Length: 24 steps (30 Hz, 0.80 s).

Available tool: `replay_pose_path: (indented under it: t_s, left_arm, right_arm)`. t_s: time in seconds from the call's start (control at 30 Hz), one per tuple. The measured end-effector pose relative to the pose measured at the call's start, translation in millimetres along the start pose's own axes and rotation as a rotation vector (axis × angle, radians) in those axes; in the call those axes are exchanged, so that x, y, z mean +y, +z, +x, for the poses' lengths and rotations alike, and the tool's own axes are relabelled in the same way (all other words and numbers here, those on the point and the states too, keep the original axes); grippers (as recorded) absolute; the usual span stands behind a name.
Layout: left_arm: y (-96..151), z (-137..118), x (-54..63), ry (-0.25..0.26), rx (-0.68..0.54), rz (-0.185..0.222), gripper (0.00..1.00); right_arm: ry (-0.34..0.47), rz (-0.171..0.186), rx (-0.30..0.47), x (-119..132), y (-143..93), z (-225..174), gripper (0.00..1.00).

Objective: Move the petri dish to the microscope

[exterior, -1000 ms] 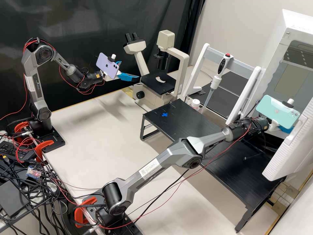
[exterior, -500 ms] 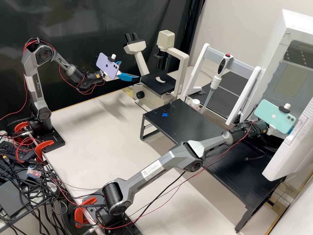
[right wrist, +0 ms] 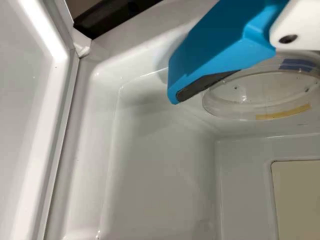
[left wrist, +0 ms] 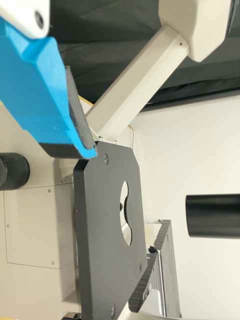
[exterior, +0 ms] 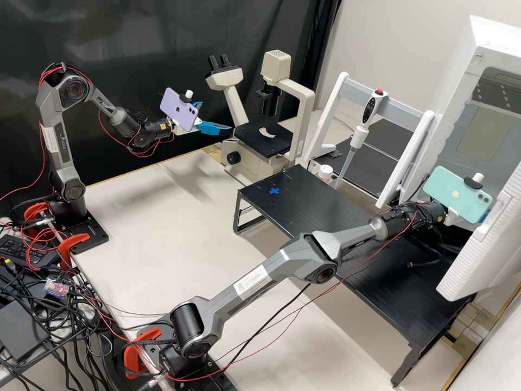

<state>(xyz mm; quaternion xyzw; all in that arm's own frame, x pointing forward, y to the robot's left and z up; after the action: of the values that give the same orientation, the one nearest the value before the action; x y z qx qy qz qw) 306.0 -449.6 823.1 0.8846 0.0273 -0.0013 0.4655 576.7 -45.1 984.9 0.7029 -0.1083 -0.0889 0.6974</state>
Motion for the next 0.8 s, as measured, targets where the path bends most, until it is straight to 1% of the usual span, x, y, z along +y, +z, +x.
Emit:
replay_pose_path:
  t_s: [0.8]
  left_arm:
    - [0.0, 0.0, 0.0, 0.000, 0.000, 0.000, 1.00]
  right_arm:
    - [0.003, 0.001, 0.004, 1.4, -1.6, -0.7, 0.00]
